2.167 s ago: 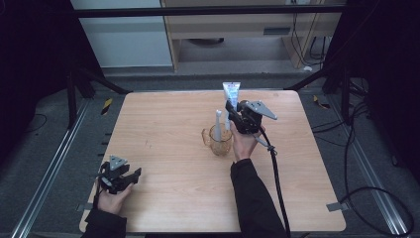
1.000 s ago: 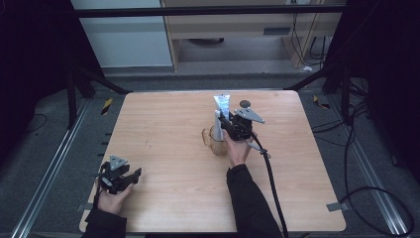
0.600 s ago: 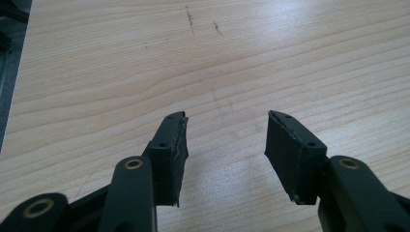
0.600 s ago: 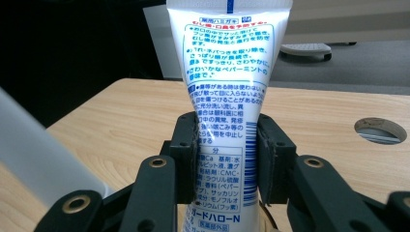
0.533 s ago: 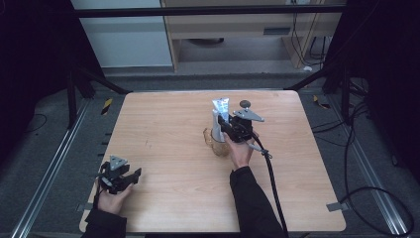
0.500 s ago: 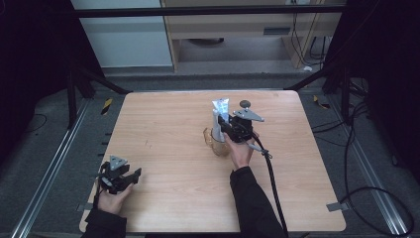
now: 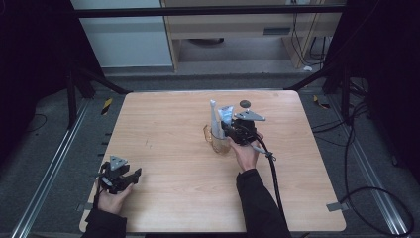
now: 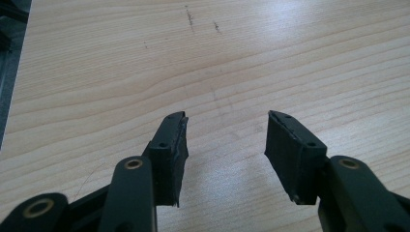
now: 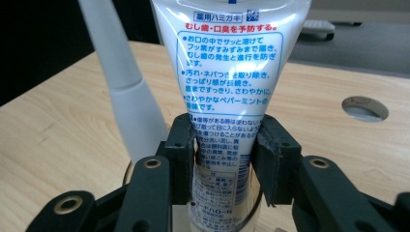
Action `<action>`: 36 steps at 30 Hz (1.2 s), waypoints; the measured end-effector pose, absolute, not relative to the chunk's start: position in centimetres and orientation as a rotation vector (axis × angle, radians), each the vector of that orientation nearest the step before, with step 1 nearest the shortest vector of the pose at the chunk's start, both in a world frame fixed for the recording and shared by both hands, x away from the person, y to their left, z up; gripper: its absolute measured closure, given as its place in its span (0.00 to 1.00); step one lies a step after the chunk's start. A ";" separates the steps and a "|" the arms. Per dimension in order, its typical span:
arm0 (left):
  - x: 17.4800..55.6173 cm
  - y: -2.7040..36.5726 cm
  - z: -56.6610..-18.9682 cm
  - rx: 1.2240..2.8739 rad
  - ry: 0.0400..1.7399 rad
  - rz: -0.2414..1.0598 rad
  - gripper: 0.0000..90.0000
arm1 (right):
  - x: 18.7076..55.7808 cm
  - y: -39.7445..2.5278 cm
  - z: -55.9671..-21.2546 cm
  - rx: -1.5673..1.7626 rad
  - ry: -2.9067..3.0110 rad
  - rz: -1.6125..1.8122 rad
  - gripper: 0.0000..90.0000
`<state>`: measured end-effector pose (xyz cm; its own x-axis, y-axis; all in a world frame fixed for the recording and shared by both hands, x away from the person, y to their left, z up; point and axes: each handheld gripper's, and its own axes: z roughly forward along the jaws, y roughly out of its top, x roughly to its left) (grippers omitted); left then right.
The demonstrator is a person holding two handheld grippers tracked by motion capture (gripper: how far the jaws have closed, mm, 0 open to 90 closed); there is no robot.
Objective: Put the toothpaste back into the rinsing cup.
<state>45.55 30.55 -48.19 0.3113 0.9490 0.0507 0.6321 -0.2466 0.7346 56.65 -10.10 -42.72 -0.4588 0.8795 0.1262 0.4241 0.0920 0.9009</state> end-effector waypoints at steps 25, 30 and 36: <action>45.5 30.5 -48.1 1.972 1.393 0.676 0.54 | 52.5 -13.0 -40.8 1.169 2.047 1.273 0.40; 45.4 30.4 -48.1 1.972 1.382 0.669 0.54 | 51.0 -14.6 -42.0 1.190 2.079 1.312 0.27; 45.4 30.2 -48.2 1.991 1.361 0.655 0.53 | 49.1 -17.1 -43.5 1.217 2.084 1.282 0.21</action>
